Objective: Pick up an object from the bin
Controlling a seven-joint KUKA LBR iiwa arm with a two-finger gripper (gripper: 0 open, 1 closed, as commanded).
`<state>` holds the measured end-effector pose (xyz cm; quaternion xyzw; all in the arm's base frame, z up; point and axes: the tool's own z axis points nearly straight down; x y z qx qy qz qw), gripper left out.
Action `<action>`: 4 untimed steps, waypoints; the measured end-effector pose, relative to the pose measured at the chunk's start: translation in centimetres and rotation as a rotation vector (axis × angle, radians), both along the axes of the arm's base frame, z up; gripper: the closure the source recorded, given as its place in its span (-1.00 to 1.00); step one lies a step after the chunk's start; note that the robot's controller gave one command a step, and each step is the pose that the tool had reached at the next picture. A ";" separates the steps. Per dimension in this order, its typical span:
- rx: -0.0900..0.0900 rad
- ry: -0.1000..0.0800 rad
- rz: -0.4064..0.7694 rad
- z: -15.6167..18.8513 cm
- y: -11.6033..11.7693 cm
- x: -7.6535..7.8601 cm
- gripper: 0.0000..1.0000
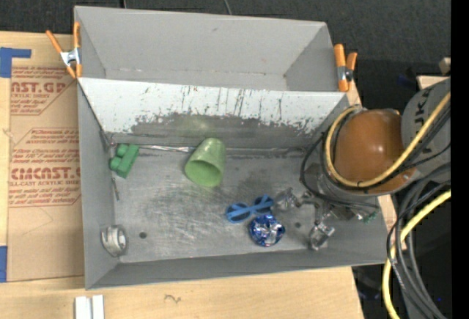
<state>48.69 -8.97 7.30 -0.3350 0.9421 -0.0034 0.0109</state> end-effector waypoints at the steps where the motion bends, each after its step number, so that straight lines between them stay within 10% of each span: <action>1: 0.003 0.020 0.070 0.6 7.3 1.6 -1.00; 2: 0.001 0.022 0.063 0.6 6.9 1.5 1.00; 3: 0.005 0.016 0.153 0.0 4.0 2.6 1.00; 4: -0.007 0.013 0.369 15.0 0.9 4.6 1.00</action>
Offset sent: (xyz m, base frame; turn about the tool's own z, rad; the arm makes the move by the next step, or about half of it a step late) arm 0.0150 0.0671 0.0060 -0.0633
